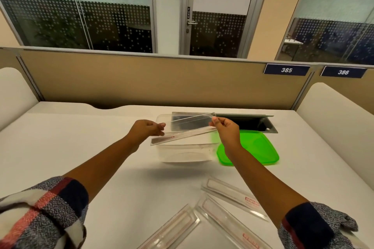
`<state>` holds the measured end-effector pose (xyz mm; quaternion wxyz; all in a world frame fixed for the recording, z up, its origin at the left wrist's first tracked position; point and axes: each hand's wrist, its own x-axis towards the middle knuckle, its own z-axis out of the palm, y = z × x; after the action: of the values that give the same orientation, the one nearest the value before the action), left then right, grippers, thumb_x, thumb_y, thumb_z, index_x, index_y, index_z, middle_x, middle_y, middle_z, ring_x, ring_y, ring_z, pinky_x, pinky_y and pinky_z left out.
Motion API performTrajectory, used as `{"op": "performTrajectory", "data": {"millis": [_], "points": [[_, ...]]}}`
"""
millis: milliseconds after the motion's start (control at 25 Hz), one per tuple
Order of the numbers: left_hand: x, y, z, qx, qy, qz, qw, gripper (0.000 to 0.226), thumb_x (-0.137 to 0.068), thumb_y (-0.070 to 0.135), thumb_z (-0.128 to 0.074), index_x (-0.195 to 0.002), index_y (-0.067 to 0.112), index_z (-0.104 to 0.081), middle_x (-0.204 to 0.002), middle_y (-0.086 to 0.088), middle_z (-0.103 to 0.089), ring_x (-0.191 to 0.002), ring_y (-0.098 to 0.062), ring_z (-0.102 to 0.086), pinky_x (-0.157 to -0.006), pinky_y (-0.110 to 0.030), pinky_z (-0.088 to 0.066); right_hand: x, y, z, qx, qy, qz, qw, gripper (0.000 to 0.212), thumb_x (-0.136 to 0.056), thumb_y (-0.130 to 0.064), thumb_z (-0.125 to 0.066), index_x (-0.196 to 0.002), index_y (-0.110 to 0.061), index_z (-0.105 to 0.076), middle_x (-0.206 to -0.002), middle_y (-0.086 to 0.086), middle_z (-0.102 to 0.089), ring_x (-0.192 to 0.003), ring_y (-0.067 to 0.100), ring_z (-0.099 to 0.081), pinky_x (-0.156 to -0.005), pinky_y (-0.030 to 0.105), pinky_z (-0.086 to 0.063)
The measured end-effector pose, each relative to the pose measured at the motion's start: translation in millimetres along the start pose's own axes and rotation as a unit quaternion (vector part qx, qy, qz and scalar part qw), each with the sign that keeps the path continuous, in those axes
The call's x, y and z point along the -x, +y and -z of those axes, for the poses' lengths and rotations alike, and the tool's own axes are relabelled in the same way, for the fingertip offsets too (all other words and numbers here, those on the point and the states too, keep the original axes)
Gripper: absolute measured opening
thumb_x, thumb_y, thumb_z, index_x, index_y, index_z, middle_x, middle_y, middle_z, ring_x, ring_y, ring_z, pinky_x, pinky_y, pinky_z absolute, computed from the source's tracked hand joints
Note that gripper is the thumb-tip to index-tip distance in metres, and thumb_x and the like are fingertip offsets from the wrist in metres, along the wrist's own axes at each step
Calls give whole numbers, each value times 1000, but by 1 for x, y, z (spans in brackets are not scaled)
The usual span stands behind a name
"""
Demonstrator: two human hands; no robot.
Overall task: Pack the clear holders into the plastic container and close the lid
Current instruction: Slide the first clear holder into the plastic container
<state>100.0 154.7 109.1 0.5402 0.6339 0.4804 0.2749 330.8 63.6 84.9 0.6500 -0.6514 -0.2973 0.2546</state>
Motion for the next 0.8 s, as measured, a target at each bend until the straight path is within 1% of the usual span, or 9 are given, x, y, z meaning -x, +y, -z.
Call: {"op": "performTrajectory", "data": {"millis": [120, 240, 360, 440, 520, 600, 640, 720, 800], "points": [[-10, -4, -9, 54, 26, 27, 998, 28, -88, 14, -58, -108, -4, -64, -91, -17, -69, -64, -8, -64, -57, -13, -48, -7, 5, -3, 10, 35, -27, 999, 18, -87, -19, -63, -89, -2, -69, -77, 11, -67, -66, 12, -58, -70, 25, -45], [-40, -4, -18, 111, 81, 66, 988, 28, -88, 10, -58, -109, -9, -60, -103, -23, -66, -73, -22, -63, -73, -23, -51, -26, 20, -11, 47, 60, -87, 993, 25, -87, -23, -62, -91, 1, -70, -79, 9, -66, -77, 17, -57, -76, 30, -43], [-55, -1, -26, 144, 120, 101, 977, 19, -89, 11, -57, -94, -7, -62, -107, -20, -66, -92, -31, -67, -75, -27, -49, -39, 25, -13, 37, 47, -163, 985, 20, -88, -24, -61, -85, -6, -69, -87, 11, -68, -78, 16, -59, -76, 34, -50], [-63, -5, -27, 171, 136, 98, 971, 26, -88, 14, -58, -104, -7, -61, -113, -20, -66, -105, -32, -64, -92, -36, -50, -50, 20, -11, 1, 26, -199, 980, 15, -89, -22, -60, -80, -11, -64, -90, 10, -66, -68, 10, -55, -63, 27, -49], [-69, -9, -27, 174, 135, 87, 972, 37, -88, 16, -59, -115, -8, -56, -122, -22, -62, -113, -34, -59, -106, -43, -43, -59, 16, -7, -22, 0, -224, 974, 10, -89, -17, -61, -83, -9, -63, -94, 11, -64, -65, 10, -53, -60, 24, -49], [-71, -11, -30, 144, 127, 81, 978, 45, -87, 14, -60, -124, -10, -50, -130, -24, -55, -120, -38, -52, -109, -46, -39, -64, 14, -5, -18, -25, -235, 972, 6, -86, -9, -63, -81, -8, -61, -98, 14, -59, -66, 13, -51, -61, 25, -50], [-72, -13, -32, 125, 126, 77, 981, 47, -87, 13, -60, -126, -10, -47, -133, -25, -53, -121, -39, -51, -109, -47, -39, -65, 14, -5, -10, -34, -233, 972, 3, -85, -5, -63, -88, -6, -62, -101, 16, -57, -70, 15, -52, -64, 26, -51], [-73, -15, -37, 90, 130, 71, 985, 50, -88, 13, -58, -131, -6, -43, -138, -22, -48, -124, -39, -47, -109, -45, -39, -69, 18, -5, 21, -43, -214, 976, 34, -84, -2, -65, -117, 1, -56, -113, 19, -55, -86, 22, -54, -75, 32, -53], [-74, -18, -38, 37, 141, 62, 987, 50, -88, 15, -59, -132, -2, -44, -138, -19, -49, -124, -37, -48, -108, -43, -40, -70, 19, -6, 71, -24, -183, 980, 49, -82, -3, -68, -127, 0, -50, -122, 21, -56, -93, 25, -55, -82, 35, -53]]}}
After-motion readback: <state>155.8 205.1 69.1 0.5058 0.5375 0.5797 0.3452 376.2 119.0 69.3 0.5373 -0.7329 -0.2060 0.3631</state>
